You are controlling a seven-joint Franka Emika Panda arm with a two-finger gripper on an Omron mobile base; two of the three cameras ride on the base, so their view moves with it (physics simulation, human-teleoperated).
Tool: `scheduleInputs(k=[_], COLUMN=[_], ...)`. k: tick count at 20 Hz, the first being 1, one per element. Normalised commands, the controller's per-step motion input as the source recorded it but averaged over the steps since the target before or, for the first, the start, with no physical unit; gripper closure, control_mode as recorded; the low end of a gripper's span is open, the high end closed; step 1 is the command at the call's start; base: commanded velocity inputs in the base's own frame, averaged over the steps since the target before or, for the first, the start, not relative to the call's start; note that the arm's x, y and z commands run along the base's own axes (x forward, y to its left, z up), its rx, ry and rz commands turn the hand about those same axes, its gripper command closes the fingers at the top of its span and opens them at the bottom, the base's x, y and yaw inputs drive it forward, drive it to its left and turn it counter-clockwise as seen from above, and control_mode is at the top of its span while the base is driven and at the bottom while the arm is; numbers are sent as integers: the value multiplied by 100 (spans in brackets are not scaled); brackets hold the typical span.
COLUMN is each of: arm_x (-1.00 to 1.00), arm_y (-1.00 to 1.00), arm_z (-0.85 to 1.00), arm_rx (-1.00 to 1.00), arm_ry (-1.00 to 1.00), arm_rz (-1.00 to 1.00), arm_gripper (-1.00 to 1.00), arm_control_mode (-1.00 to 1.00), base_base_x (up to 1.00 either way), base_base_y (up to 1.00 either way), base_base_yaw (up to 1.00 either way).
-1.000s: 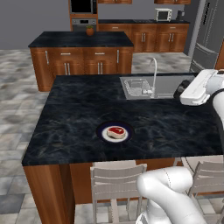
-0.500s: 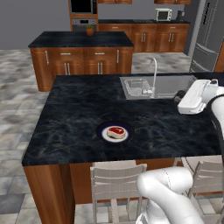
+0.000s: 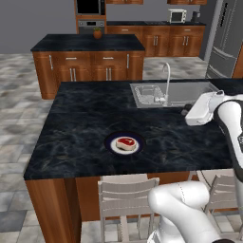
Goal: Retrieve the shaker from the cabinet and place it next the steak on a plate on the dining table.
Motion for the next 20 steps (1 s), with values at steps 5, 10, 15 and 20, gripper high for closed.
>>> scheduleInputs(k=[5, 10, 15, 20], arm_x=[15, 3, 2, 19], arm_y=[3, 1, 5, 15], arm_z=[-34, -36, -30, -28], arm_rx=[0, 0, 0, 0], arm_ry=[7, 6, 2, 4], arm_rz=[3, 10, 13, 8], arm_gripper=[100, 100, 100, 100], arm_control_mode=[-100, -100, -100, -100], base_base_x=[0, 0, 0, 0], base_base_y=[0, 0, 0, 0], base_base_yaw=[0, 0, 0, 0])
